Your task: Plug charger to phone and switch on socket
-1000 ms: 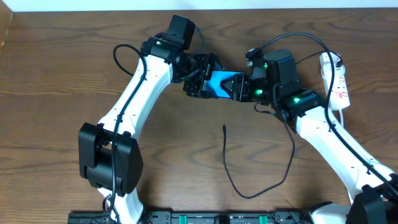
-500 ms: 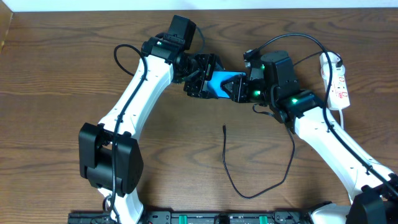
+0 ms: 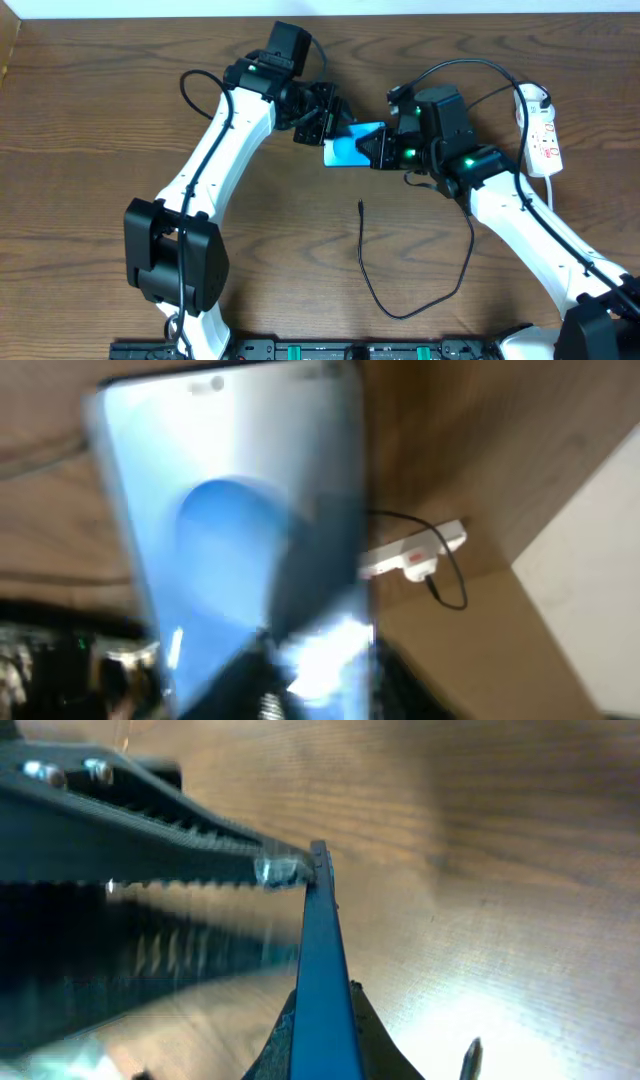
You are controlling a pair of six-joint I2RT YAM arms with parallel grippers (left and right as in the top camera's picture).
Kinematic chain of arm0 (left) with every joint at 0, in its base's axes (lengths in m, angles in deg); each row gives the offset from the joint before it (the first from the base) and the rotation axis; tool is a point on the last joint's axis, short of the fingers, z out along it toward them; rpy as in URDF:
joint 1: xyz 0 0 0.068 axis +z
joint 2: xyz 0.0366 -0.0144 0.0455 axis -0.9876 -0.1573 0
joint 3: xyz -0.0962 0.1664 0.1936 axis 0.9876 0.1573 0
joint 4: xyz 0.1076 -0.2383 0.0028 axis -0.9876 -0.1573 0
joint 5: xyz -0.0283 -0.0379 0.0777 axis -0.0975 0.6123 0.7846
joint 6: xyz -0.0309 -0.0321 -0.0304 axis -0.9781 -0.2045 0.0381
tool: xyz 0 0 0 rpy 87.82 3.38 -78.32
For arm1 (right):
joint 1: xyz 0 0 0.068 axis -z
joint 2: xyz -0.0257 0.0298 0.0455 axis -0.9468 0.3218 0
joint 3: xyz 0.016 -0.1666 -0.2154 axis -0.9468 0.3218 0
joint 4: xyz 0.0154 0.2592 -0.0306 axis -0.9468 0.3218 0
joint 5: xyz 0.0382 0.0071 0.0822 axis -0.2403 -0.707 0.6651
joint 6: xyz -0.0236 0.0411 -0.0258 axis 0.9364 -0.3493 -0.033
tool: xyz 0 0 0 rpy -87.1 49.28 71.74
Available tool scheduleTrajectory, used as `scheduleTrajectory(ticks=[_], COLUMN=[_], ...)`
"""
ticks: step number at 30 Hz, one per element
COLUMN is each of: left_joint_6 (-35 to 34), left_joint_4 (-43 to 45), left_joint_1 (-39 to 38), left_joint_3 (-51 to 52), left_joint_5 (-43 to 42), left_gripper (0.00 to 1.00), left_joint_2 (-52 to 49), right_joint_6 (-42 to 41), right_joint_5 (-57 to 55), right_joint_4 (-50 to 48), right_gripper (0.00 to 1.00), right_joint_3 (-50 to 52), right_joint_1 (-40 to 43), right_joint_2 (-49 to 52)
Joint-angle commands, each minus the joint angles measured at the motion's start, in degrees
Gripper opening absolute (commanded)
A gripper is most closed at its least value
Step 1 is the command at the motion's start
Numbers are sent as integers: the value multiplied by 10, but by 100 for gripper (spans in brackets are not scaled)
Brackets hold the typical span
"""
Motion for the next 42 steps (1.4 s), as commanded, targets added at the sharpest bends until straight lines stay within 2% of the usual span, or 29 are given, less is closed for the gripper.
scheduleTrajectory(ticks=[1,2,4,7,11,14,21,27,30,35,42], left_joint_6=[8,12,23,41,61,74,82,82,81,80,80], left_joint_4=[-8,-7,-4,8,34,66,122,198,247,296,301], left_joint_1=[-7,-7,-7,-7,-7,-7,-7,-7,-7,-7,-7], left_joint_3=[-2,-2,-2,-2,-2,-2,-2,-2,-2,-2,-2], left_joint_5=[-10,-10,-11,-11,-10,2,89,104,117,118,117], left_gripper=[59,70,82,89,89,84,83,83,84,84,84], left_joint_2=[10,10,10,11,16,20,37,47,47,47,47], right_joint_6=[5,5,5,5,-43,-101,-366,-585,-655,-701,-746], right_joint_5=[-9,-9,-9,-9,6,46,157,159,159,159,162], right_joint_4=[-12,-12,-11,-11,-13,-28,-106,-121,-127,-203,-280], right_gripper=[1,1,1,1,1,1,1,1,1,1,1], right_joint_3=[-13,-13,-13,-13,-13,-13,-13,-13,-13,-13,-13], right_joint_1=[18,24,38,63,100,128,182,187,187,187,184], right_joint_2=[-4,-4,-4,-4,-4,-4,-4,-4,-4,-4,-5])
